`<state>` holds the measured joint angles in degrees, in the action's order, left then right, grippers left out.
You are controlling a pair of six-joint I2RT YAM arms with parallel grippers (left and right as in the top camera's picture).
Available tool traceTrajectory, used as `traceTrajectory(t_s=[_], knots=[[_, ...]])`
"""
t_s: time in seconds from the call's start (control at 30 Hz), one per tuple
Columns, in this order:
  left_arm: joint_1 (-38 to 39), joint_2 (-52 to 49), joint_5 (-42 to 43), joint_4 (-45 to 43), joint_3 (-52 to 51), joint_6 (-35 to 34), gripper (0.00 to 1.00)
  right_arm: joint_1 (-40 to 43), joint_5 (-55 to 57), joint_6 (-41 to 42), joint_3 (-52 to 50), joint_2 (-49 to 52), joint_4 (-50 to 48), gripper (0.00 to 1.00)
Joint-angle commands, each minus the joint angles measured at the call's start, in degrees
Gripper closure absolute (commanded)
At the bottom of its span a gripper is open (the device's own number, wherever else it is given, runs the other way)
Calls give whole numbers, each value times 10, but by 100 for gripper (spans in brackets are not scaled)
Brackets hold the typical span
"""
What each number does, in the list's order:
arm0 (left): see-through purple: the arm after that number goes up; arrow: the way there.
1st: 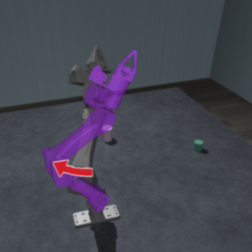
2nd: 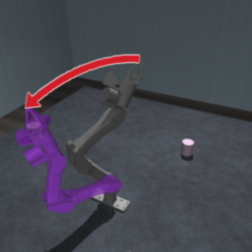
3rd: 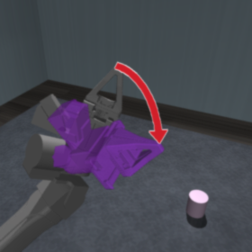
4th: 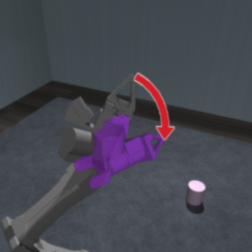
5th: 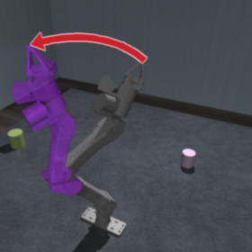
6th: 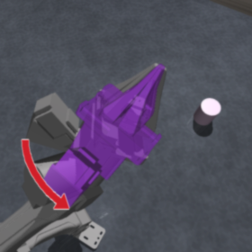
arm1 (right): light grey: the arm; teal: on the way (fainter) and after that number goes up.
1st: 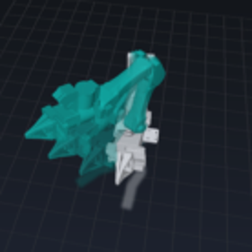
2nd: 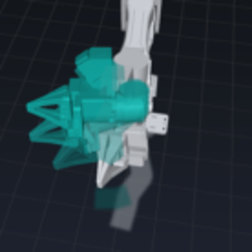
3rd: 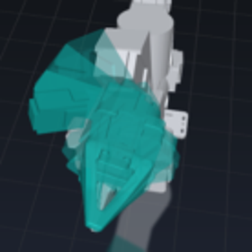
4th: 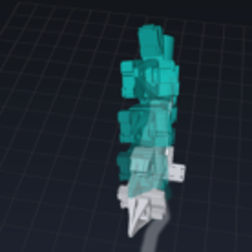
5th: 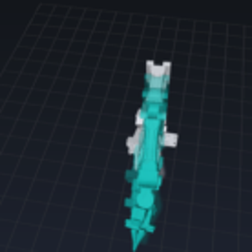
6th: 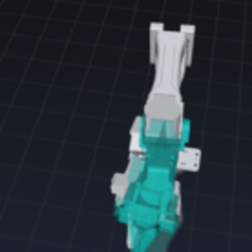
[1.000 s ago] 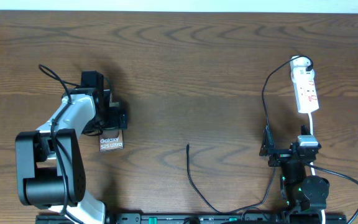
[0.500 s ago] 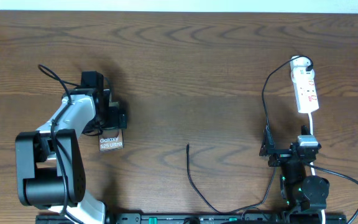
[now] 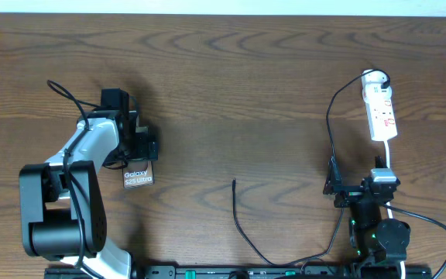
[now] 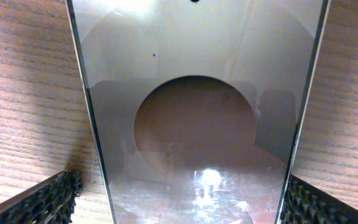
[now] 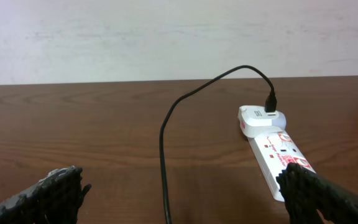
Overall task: Plug charger to phone and switch on socket
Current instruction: 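Lift the silver phone upward with the left gripper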
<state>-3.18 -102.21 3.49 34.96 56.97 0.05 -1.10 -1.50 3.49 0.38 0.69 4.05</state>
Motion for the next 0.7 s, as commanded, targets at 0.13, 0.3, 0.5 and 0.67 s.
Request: traceTrajectory(t_s=[0.13, 0.3, 0.5, 0.67], knots=[[-2, -23, 15, -8, -23, 5, 2, -5, 3, 5, -1, -3, 3, 1], [-2, -23, 15, -8, -23, 5, 2, -5, 3, 5, -1, -3, 3, 1], [-2, -23, 15, -8, -23, 5, 5, -5, 3, 5, -1, -3, 3, 1], [-2, -23, 15, -8, -23, 5, 7, -5, 3, 5, -1, -3, 3, 1]])
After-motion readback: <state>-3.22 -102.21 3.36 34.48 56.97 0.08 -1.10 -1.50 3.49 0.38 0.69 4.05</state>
